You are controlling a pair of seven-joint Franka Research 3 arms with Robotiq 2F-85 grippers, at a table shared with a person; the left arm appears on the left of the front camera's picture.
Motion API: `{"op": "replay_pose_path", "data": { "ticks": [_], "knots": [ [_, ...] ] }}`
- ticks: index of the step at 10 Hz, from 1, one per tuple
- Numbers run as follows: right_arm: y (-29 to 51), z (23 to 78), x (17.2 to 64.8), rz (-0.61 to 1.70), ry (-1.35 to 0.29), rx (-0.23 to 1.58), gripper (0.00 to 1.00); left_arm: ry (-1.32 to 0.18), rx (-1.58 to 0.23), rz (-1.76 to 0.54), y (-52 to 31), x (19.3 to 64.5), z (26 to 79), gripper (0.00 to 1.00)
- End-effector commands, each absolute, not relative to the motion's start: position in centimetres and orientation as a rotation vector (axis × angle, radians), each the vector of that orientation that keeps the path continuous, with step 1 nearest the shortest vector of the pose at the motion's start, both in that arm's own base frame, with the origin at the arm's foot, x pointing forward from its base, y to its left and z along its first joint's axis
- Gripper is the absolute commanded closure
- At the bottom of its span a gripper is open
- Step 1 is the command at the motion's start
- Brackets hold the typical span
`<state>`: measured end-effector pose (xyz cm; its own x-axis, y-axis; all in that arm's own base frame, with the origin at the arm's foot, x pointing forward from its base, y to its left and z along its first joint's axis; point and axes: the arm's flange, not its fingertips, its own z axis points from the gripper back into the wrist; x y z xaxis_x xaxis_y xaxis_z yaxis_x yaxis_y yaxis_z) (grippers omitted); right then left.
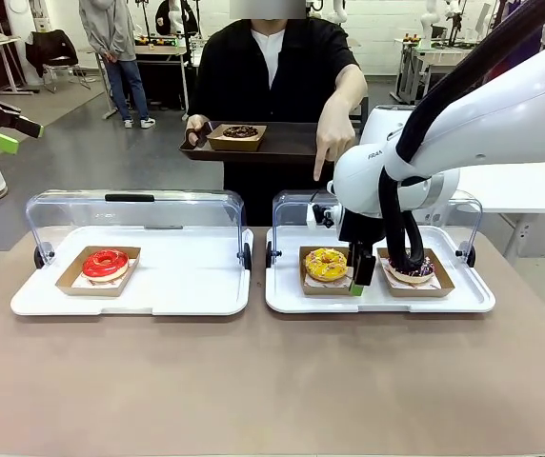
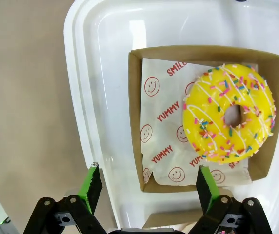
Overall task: Provide the desired donut to the person.
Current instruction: Pick up and lift the Paper togo box containing the Donut pointed at by the person.
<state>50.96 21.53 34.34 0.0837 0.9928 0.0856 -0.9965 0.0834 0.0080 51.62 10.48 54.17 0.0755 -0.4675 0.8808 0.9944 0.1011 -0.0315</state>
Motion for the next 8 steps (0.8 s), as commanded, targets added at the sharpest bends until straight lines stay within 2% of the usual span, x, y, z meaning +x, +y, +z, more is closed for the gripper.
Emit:
{"op": "replay_pose_path", "data": {
  "ticks": [1,8],
  "knots": [
    [21.5,33.9,51.2,1.515,-0.087,0.063,0.00,-0.845,-0.813,-1.290,10.5,51.5,54.3,0.00],
    [21.4,32.7,51.1,1.520,-0.058,0.057,0.00,-0.845,-0.813,-1.290,10.5,51.5,54.3,0.00]
  ]
}}
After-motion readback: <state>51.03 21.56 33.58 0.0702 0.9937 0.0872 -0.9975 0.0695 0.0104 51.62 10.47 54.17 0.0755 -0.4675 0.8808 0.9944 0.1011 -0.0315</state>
